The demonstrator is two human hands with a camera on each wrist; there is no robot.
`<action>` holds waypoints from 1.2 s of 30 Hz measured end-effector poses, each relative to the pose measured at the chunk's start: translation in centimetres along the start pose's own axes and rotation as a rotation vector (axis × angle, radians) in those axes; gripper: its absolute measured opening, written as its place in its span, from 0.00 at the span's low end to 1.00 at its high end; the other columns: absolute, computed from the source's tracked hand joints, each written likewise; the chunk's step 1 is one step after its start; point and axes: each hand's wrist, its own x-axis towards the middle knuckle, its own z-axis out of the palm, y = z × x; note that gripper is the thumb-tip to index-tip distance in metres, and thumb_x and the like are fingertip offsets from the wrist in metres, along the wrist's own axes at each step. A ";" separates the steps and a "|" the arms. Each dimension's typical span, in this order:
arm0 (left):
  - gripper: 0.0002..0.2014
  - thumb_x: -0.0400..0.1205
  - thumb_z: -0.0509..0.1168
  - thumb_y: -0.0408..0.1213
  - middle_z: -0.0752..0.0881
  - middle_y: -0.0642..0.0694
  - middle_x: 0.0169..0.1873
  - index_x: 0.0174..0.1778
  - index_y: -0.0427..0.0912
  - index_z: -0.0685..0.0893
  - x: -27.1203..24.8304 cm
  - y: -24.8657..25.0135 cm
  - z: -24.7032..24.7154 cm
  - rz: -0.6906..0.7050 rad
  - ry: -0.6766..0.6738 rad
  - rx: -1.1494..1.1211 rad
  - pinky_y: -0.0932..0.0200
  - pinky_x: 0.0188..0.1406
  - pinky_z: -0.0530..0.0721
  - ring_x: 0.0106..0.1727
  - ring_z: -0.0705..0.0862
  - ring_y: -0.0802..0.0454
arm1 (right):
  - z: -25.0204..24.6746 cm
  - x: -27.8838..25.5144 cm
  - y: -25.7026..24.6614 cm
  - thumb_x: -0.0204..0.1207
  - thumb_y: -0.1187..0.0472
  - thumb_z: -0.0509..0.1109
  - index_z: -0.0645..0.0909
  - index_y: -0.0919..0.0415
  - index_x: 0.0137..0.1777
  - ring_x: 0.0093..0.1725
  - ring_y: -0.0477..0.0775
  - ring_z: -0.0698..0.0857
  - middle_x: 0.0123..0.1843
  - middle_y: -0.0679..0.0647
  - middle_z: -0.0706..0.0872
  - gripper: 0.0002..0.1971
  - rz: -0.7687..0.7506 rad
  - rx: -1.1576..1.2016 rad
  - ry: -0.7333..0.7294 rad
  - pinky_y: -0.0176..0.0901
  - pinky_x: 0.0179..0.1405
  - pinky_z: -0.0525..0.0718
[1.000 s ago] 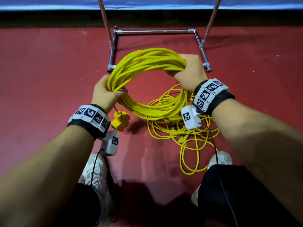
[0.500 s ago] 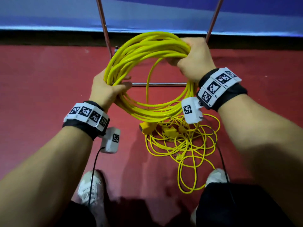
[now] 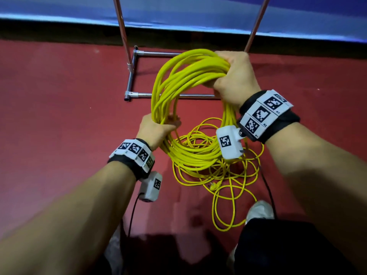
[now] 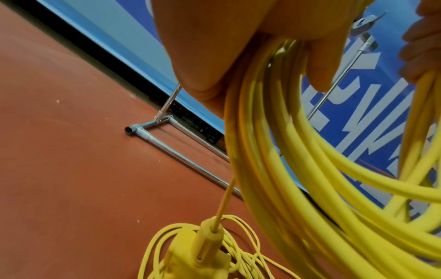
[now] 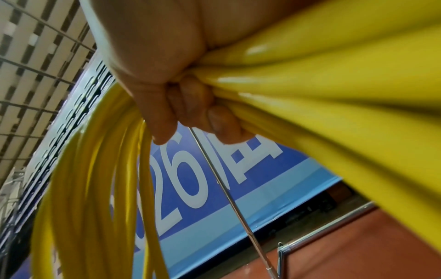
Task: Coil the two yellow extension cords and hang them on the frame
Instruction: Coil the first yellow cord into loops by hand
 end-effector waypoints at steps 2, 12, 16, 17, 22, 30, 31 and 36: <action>0.06 0.73 0.81 0.33 0.90 0.62 0.31 0.38 0.47 0.90 0.4 0.7 -0.3 -0.025 0.049 0.089 0.73 0.37 0.79 0.33 0.84 0.72 | 0.2 -0.2 0.3 0.65 0.75 0.78 0.85 0.55 0.40 0.26 0.33 0.74 0.24 0.35 0.80 0.13 -0.002 0.093 0.049 0.31 0.28 0.73; 0.11 0.75 0.76 0.33 0.80 0.44 0.22 0.33 0.41 0.79 0.1 3.0 0.1 0.032 0.070 0.146 0.49 0.30 0.81 0.24 0.79 0.46 | -1.1 -1.9 4.5 0.64 0.72 0.77 0.87 0.54 0.42 0.21 0.46 0.75 0.28 0.48 0.82 0.13 0.171 0.293 0.179 0.36 0.19 0.72; 0.15 0.73 0.76 0.41 0.79 0.44 0.25 0.29 0.46 0.76 0.6 5.7 -0.4 0.146 0.124 0.272 0.54 0.30 0.74 0.27 0.74 0.50 | -2.1 -2.9 6.8 0.57 0.72 0.82 0.83 0.54 0.38 0.35 0.58 0.82 0.34 0.59 0.82 0.16 0.330 0.218 0.133 0.53 0.34 0.81; 0.14 0.73 0.76 0.42 0.78 0.44 0.26 0.29 0.44 0.76 0.8 6.3 -0.4 0.169 0.141 0.299 0.54 0.30 0.73 0.27 0.73 0.50 | -2.2 -3.1 7.2 0.58 0.73 0.84 0.82 0.54 0.37 0.36 0.55 0.81 0.33 0.56 0.81 0.18 0.351 0.180 0.103 0.54 0.36 0.81; 0.11 0.72 0.76 0.45 0.80 0.50 0.24 0.36 0.44 0.83 1.8 9.2 -1.4 0.213 0.200 0.400 0.47 0.30 0.80 0.27 0.76 0.50 | -2.9 -2.6 7.2 0.59 0.72 0.87 0.82 0.60 0.61 0.46 0.49 0.86 0.49 0.51 0.88 0.30 0.313 0.267 0.012 0.49 0.47 0.88; 0.09 0.68 0.71 0.48 0.77 0.52 0.23 0.29 0.49 0.80 4.7 15.0 -3.1 0.337 0.305 0.520 0.58 0.29 0.73 0.26 0.73 0.54 | -1.8 2.4 4.6 0.59 0.71 0.82 0.76 0.54 0.34 0.32 0.53 0.77 0.29 0.52 0.78 0.17 0.283 0.204 0.114 0.49 0.33 0.77; 0.10 0.68 0.71 0.48 0.76 0.52 0.23 0.29 0.48 0.79 5.2 15.7 -3.2 0.352 0.320 0.521 0.58 0.29 0.72 0.26 0.72 0.54 | -1.7 3.1 4.3 0.57 0.69 0.80 0.78 0.55 0.34 0.32 0.55 0.78 0.30 0.55 0.80 0.14 0.271 0.220 0.153 0.51 0.32 0.77; 0.07 0.69 0.72 0.45 0.77 0.51 0.24 0.33 0.46 0.83 8.1 19.2 -4.2 0.373 0.380 0.508 0.57 0.30 0.73 0.29 0.74 0.49 | -2.1 7.7 2.0 0.58 0.65 0.82 0.80 0.52 0.36 0.32 0.52 0.81 0.33 0.55 0.85 0.14 0.175 0.169 0.223 0.52 0.31 0.81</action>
